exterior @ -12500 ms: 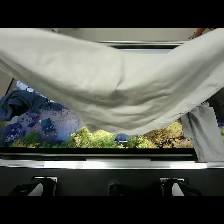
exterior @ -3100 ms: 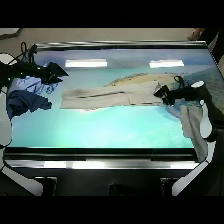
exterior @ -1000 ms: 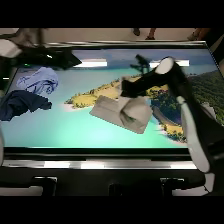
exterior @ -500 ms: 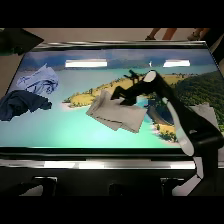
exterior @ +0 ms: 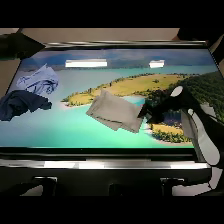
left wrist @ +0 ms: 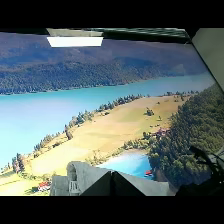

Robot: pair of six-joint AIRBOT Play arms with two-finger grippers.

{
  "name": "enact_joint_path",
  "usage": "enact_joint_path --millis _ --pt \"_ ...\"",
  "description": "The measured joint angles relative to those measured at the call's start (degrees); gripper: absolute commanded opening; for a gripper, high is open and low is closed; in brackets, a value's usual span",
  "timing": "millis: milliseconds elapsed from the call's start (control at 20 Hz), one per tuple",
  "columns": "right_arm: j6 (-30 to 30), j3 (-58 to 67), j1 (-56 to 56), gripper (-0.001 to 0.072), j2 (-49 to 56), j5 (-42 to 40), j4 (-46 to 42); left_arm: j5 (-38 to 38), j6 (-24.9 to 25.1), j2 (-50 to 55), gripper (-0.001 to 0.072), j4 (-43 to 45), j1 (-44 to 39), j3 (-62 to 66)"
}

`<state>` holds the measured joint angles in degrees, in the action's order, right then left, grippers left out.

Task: Fold the shirts.

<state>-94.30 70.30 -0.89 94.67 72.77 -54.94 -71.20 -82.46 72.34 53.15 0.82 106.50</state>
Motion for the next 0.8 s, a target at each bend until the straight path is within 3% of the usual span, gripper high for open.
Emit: enact_joint_path --millis 50,100,150,450,800 --pt "0.46 -2.05 0.81 0.0452 0.28 -2.58 1.97 0.04 0.0 0.0 0.0031 -0.13 0.02 -0.02" --pt "0.81 -3.65 1.7 0.0147 0.66 -4.44 4.2 0.02 0.0 0.0 0.0031 -0.15 0.02 -0.07" --pt "1.6 -4.72 2.6 0.0056 0.98 -6.4 5.79 0.02 0.0 0.0 0.0031 -0.26 0.02 -0.07" --pt "9.79 -0.74 -1.4 0.0053 -4.11 -8.79 14.62 0.02 0.09 0.0 0.0031 -0.57 0.02 -0.07" --pt "3.58 14.23 -24.39 0.0054 -13.64 0.9 4.7 0.02 0.2 0.0 0.0032 -0.59 0.02 -0.07"
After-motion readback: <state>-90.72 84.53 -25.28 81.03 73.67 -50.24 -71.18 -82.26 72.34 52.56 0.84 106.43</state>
